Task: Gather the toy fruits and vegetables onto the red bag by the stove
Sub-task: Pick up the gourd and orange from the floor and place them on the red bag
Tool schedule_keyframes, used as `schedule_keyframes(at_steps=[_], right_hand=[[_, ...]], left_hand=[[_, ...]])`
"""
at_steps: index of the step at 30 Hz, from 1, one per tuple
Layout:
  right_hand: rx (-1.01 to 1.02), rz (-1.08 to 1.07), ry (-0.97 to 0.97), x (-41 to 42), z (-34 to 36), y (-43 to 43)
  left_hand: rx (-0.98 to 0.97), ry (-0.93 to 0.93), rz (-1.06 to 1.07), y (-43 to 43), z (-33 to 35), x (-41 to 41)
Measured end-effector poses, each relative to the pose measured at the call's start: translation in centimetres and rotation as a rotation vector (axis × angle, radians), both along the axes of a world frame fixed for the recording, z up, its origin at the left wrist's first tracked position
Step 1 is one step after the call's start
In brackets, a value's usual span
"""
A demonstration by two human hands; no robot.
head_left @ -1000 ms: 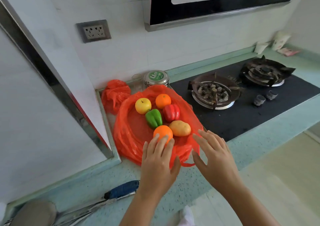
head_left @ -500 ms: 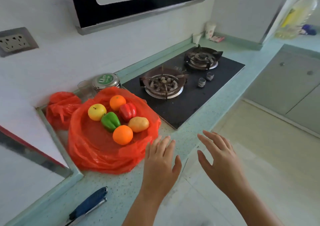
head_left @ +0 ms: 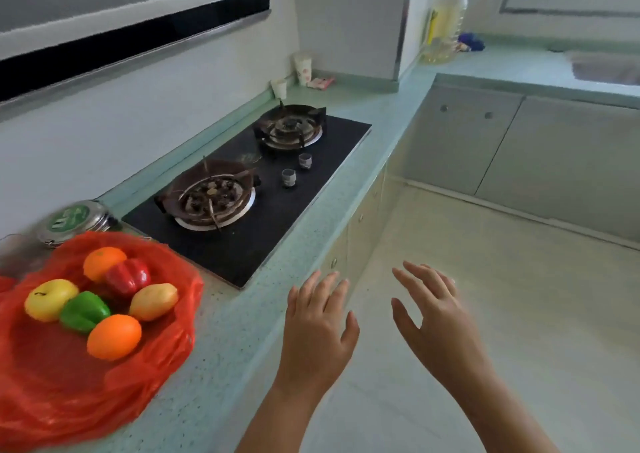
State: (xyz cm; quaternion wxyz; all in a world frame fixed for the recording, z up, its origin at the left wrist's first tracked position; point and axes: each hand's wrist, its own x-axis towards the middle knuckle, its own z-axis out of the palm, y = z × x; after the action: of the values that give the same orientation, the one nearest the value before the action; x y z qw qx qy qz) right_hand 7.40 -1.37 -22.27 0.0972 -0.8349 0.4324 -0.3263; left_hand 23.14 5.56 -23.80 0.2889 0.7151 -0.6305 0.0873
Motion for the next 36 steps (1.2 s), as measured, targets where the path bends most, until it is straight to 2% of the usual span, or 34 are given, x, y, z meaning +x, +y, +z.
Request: schedule_keyframes(at_steps=[11, 23, 30, 36], right_hand=[[-0.001, -0.186, -0.078, -14.4, -0.1, -8.3], [0.001, -0.507, -0.09, -26.2, -1.6, -11.3], [0.056, -0.735, -0.014, -31.2, -2.5, -13.7], [0.092, -0.884, 0.087, -33.6, -2.6, -20.0]], left_hand=[[0.013, -0.049, -0.205, -11.5, 1.2, -13.6], [0.018, -0.034, -0.497, -19.8, 0.0, -24.8], [0.042, 0.016, -0.71, -26.2, -1.7, -30.2], [0.049, 0.079, -0.864, -35.2, -2.7, -34.1]])
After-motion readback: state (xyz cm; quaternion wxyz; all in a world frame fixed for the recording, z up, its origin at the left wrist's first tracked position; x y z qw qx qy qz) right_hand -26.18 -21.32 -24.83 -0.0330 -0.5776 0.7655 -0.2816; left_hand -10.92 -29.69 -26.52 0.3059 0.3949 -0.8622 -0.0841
